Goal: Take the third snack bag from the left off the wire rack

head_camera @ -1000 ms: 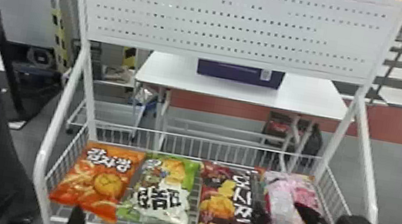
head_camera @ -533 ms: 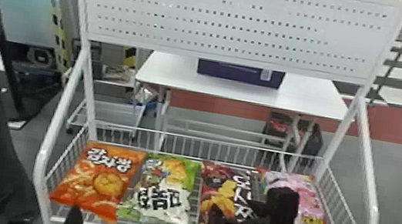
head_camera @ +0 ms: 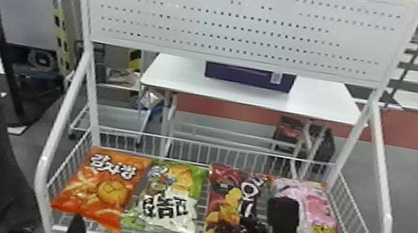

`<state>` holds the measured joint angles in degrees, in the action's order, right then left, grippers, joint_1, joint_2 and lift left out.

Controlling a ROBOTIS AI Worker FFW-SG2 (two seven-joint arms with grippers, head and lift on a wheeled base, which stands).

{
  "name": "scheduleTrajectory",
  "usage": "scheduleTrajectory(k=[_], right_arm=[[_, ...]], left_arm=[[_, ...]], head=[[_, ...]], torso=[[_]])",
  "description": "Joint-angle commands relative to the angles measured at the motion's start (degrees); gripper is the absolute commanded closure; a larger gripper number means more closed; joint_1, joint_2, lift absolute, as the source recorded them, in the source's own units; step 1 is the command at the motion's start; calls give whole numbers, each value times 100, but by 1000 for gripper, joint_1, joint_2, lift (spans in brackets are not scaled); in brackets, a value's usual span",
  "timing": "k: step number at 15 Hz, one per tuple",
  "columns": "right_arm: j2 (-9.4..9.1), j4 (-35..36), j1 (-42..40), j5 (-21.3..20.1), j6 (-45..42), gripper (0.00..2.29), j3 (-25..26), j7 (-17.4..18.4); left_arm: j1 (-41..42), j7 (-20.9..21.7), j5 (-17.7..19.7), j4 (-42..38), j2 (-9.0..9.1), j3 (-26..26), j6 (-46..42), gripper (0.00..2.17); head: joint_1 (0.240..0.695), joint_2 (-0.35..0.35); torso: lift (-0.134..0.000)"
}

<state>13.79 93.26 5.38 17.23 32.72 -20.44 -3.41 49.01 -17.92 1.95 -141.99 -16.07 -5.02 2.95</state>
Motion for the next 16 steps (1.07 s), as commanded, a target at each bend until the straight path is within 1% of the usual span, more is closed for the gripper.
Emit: scheduleTrajectory(k=[1, 4, 6, 8, 9, 10, 12, 13, 14, 15, 16], right_arm=[[36, 202, -98, -53, -129, 2240, -4, -2], [115, 589, -292, -26, -199, 2240, 49, 42], [203, 1019, -503, 44, -199, 2240, 172, 42], [352, 1845, -916, 35, -164, 2240, 427, 77], [405, 2179, -1153, 44, -164, 2240, 594, 86], [484, 2601, -1470, 106, -199, 2240, 884, 77], [642, 3287, -2138, 352, -410, 2240, 1350, 51], [704, 3533, -2533, 431, -726, 2240, 1587, 51], [783, 3656, -2929, 457, -1166, 2243, 1816, 51], [835, 3744, -3271, 571, -1517, 2243, 2044, 51], [853, 3797, -3579, 703, -1834, 2243, 2282, 25]], left_arm=[[12, -1, -10, -4, 7, 1, 0, 137], [12, -1, -10, -13, 25, 1, 0, 137], [3, 8, -10, -13, 25, 1, 0, 137], [3, -1, -10, -31, 16, 1, 0, 137], [3, -1, -10, -31, 16, 10, 0, 137], [3, -1, -10, -31, 7, 10, 0, 137], [3, -1, -10, -31, 16, 1, 0, 137], [3, -1, -10, -22, 25, 1, 0, 137], [-6, -1, -10, -22, 25, -8, 0, 137], [-23, 8, -10, -13, 25, -17, 0, 137], [-32, 8, -10, -4, 25, -17, 0, 137]], head=[[499, 0], [499, 0], [499, 0], [499, 0], [499, 0], [499, 0], [499, 0], [499, 0], [499, 0], [499, 0], [499, 0]], torso=[[0], [0], [0], [0], [0], [0], [0], [0], [0], [0], [0]])
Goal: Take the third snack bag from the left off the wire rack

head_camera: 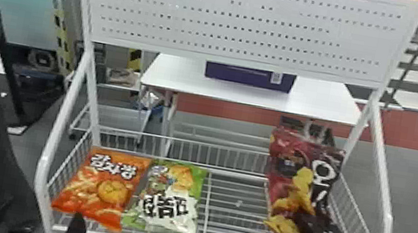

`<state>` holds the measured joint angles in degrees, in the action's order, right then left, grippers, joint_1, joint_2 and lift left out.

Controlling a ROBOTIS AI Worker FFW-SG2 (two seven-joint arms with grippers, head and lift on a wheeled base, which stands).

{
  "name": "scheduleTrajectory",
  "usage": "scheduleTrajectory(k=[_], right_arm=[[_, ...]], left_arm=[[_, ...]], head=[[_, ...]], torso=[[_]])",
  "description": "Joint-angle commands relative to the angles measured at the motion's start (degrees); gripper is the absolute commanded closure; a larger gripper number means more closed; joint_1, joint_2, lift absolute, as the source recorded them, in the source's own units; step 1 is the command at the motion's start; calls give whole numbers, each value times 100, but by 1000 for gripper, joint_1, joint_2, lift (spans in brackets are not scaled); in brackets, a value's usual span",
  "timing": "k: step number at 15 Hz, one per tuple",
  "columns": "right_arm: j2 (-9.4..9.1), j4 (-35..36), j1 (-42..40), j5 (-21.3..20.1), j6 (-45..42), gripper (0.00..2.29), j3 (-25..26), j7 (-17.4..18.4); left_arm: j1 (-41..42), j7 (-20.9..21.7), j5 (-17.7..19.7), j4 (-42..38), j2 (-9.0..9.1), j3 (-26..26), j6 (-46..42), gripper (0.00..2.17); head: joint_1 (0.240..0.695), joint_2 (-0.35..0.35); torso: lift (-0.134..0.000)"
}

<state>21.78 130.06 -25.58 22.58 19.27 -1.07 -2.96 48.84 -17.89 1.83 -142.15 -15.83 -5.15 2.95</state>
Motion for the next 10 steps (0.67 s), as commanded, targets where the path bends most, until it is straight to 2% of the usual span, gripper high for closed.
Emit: scheduleTrajectory(k=[1, 3, 6, 10], right_arm=[[89, 160, -835, 291, -912, 2243, 582, -29], [116, 169, -1327, 291, -1474, 2243, 951, -29], [133, 134, -1775, 423, -1861, 2243, 1329, -38], [151, 99, -1872, 502, -1896, 2243, 1461, -46]], left_arm=[[-15, -4, 1, 12, -8, 5, 0, 137], [-33, -4, 19, 29, -17, 14, 0, 137], [-59, 5, 28, 38, -26, 5, 0, 137], [-59, 5, 28, 20, -26, 5, 0, 137]], head=[[499, 0], [499, 0], [499, 0], [499, 0]], torso=[[0], [0], [0], [0]])
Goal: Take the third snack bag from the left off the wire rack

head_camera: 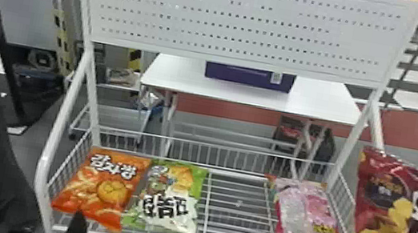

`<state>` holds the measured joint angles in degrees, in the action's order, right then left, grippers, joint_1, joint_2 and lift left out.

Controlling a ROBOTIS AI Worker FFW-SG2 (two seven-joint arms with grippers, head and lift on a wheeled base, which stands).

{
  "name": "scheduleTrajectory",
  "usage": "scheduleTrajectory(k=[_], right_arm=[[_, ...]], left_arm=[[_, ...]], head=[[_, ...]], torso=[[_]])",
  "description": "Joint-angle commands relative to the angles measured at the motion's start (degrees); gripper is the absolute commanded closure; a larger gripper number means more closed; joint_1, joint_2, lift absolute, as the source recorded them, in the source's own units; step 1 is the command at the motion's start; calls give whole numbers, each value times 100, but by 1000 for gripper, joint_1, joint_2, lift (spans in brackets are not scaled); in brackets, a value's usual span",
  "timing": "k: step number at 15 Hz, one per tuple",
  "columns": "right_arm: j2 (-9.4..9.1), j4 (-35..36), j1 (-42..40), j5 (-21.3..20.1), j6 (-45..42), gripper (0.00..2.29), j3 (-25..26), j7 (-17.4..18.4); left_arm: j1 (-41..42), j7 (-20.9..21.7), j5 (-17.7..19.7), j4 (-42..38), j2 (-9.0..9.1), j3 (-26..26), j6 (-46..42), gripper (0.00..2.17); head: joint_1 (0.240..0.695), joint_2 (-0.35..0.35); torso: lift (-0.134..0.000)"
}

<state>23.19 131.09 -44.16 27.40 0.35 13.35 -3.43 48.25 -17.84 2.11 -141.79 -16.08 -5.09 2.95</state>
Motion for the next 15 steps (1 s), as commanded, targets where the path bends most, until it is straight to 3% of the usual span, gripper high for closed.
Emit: scheduleTrajectory(k=[1, 15], right_arm=[[19, 5, -14, 20, -3, 2243, 10, 0], [28, 13, 30, 37, -3, 2243, -34, 0]], left_arm=[[17, 0, 0, -33, 0, 0, 0, 137], [44, -9, -26, -59, 26, 8, 0, 137]], head=[[499, 0], [499, 0]], torso=[[0], [0]])
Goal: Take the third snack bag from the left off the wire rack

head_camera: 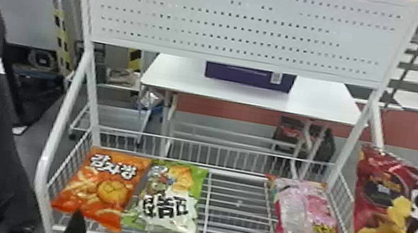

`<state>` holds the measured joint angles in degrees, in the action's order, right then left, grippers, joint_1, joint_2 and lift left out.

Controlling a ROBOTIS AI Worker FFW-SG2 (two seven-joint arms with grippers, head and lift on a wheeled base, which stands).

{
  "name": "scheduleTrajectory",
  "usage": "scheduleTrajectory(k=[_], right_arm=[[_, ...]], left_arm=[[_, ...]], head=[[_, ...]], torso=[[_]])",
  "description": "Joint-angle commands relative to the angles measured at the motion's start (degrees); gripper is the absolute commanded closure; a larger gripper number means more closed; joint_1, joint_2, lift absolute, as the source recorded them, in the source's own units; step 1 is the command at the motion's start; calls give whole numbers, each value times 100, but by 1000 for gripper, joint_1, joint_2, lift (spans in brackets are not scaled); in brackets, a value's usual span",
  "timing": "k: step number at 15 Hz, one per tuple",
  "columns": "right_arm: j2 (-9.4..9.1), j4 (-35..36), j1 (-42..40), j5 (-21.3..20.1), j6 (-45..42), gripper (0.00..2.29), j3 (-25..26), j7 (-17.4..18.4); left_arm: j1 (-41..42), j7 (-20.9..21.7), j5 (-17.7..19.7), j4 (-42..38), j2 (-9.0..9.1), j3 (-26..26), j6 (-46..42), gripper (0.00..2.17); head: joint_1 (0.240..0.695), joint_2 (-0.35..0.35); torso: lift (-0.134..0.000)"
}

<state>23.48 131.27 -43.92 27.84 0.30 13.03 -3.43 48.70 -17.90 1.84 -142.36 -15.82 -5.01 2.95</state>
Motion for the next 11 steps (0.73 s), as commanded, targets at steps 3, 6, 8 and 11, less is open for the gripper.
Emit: scheduleTrajectory(k=[3, 6, 8, 11], right_arm=[[-1, -5, 15, 3, 1, 2243, -11, 0], [-1, -14, 24, -6, 1, 2243, -11, -9], [-1, -5, 24, -6, -16, 2240, -11, -26], [-1, -5, 33, 3, -16, 2243, -11, -53]], left_arm=[[-18, -3, 9, 7, 9, 0, 0, 137], [-45, 6, 18, 33, 9, 0, 18, 137], [-62, 6, 18, 42, 0, 0, 18, 137], [-62, 6, 18, 42, -9, 9, 18, 137]], head=[[499, 0], [499, 0], [499, 0], [499, 0]], torso=[[0], [0], [0], [0]])
